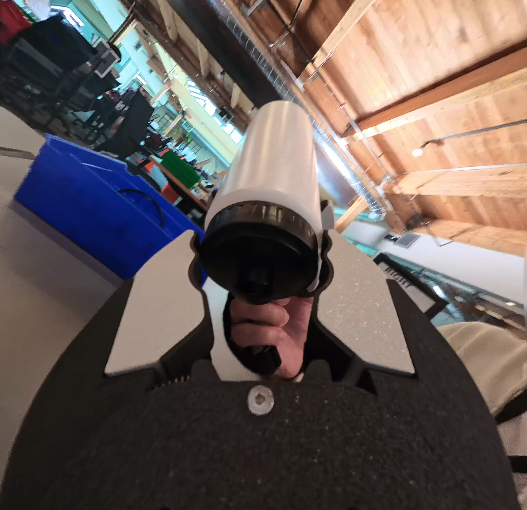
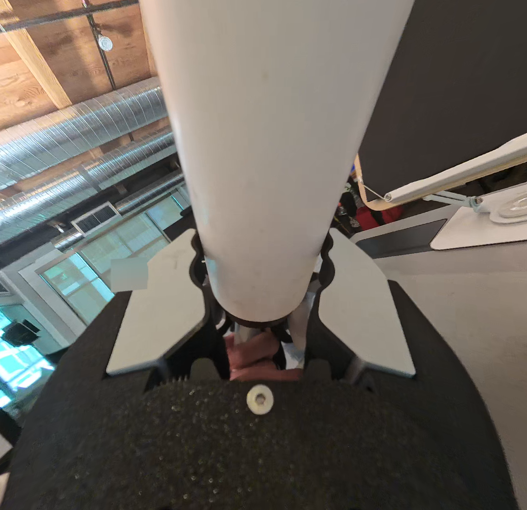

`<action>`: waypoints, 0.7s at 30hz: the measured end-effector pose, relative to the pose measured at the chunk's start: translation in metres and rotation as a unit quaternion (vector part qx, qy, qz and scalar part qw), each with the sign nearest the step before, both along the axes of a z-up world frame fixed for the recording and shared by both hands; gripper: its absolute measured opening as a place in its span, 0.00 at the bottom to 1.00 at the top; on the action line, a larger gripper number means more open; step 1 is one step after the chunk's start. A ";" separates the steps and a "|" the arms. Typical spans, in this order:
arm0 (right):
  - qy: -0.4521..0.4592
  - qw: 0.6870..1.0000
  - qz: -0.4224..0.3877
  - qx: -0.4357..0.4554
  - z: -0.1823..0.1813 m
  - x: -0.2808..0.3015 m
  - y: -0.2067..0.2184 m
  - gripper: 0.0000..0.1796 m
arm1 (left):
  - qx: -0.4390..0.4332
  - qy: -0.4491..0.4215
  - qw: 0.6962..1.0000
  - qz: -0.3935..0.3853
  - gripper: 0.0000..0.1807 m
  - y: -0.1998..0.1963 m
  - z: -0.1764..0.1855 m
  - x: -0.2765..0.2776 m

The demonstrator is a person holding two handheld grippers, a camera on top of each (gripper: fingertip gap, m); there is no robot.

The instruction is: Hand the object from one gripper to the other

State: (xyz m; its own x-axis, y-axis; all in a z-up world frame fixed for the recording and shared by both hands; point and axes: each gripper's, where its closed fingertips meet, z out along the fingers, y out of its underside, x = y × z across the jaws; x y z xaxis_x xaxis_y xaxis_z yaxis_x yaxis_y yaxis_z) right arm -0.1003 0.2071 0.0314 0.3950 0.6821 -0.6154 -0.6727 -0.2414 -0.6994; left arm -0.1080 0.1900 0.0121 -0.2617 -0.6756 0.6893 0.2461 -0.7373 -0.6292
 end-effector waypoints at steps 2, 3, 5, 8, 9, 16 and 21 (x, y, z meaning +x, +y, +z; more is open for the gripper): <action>-0.030 0.999 -0.015 0.007 -0.003 0.003 0.000 0.45 | 0.031 0.057 0.998 0.021 0.48 0.006 -0.008 -0.001; -0.041 0.999 -0.020 0.010 -0.003 0.005 0.000 0.45 | 0.054 0.098 0.993 0.036 0.53 0.011 -0.014 -0.003; -0.039 0.999 -0.022 0.012 -0.004 0.010 -0.001 0.45 | 0.112 0.165 0.978 0.065 0.54 0.018 -0.018 -0.012; 0.032 0.999 0.002 -0.001 0.000 0.023 -0.004 0.44 | 0.218 0.242 0.939 0.106 0.55 0.024 -0.013 -0.028; 0.067 0.998 0.010 -0.005 0.003 0.028 -0.005 0.45 | 0.250 0.271 0.922 0.116 0.55 0.025 -0.012 -0.032; 0.037 0.977 0.194 -0.077 -0.009 -0.020 -0.023 0.45 | 0.350 0.334 0.874 0.032 0.49 -0.020 0.016 -0.043; -0.083 0.968 0.235 -0.025 -0.025 -0.046 -0.043 0.45 | 0.257 0.322 0.908 -0.076 0.58 -0.040 0.006 -0.064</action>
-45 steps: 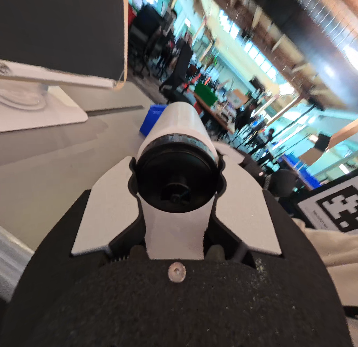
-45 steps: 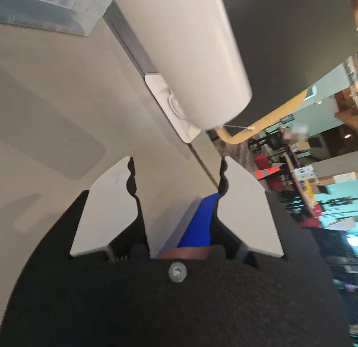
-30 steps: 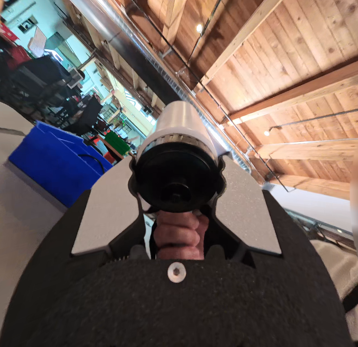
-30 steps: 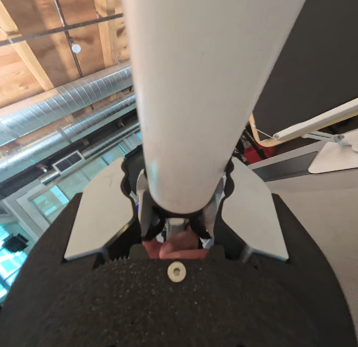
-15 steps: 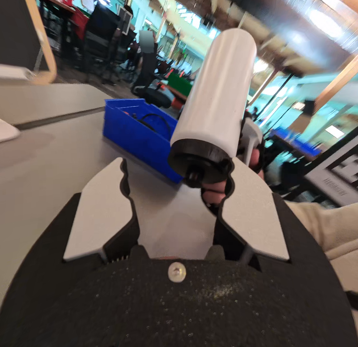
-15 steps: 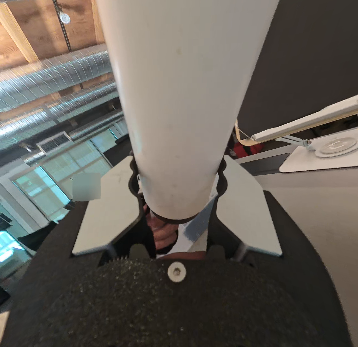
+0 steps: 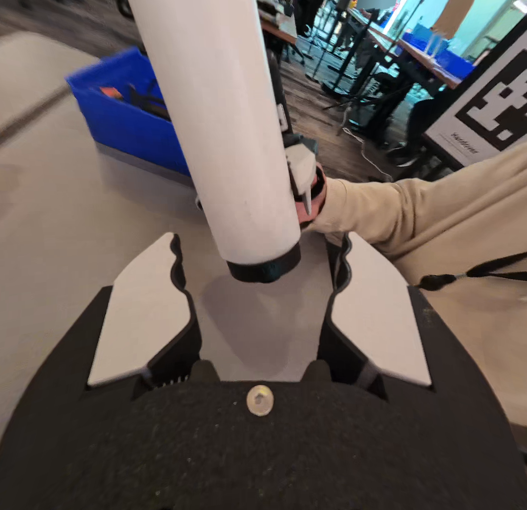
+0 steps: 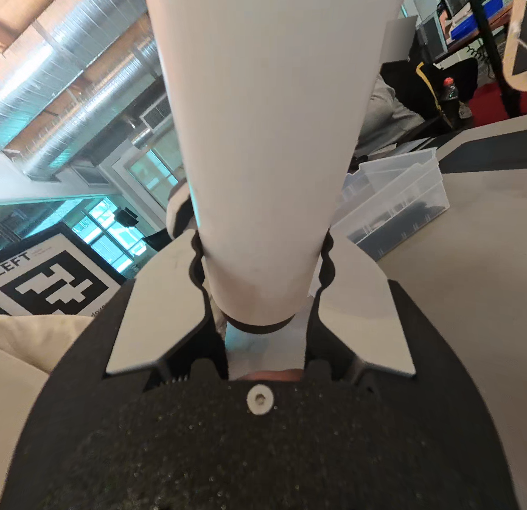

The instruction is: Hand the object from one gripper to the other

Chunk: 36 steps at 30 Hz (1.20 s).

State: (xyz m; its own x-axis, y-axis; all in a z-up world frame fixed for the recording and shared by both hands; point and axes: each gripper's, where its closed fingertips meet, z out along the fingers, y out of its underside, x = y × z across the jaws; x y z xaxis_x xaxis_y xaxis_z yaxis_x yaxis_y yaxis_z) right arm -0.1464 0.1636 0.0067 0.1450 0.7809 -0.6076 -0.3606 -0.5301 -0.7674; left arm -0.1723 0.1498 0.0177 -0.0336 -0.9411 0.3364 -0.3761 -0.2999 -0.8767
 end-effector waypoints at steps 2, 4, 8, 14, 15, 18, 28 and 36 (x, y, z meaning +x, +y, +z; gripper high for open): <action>0.015 1.000 -0.012 -0.010 -0.002 0.001 0.005 0.45 | -0.027 0.023 0.999 -0.011 0.59 -0.002 -0.019 0.001; 0.017 1.000 -0.015 -0.008 -0.006 -0.001 0.007 0.45 | -0.041 0.040 0.998 -0.009 0.59 0.001 -0.036 0.006; -0.036 0.998 -0.040 0.018 -0.020 -0.007 0.009 0.45 | -0.079 0.045 0.995 -0.029 0.59 -0.001 -0.055 0.019; -0.091 0.992 -0.049 0.075 -0.021 -0.019 0.002 0.45 | -0.094 0.040 0.990 -0.102 0.47 -0.020 -0.076 0.032; -0.097 0.991 -0.050 0.080 -0.021 -0.019 0.002 0.45 | -0.090 0.035 0.990 -0.107 0.47 -0.022 -0.077 0.034; -0.136 0.984 -0.061 0.099 -0.020 -0.015 0.003 0.45 | -0.066 0.023 0.993 -0.094 0.46 -0.018 -0.075 0.040; -0.384 0.893 -0.168 0.161 0.009 0.067 0.010 0.56 | 0.127 0.161 0.978 0.035 0.46 0.023 -0.097 0.039; -0.257 0.950 -0.126 0.128 0.040 0.064 -0.008 0.62 | 0.145 0.165 0.976 0.007 0.46 0.007 -0.109 0.059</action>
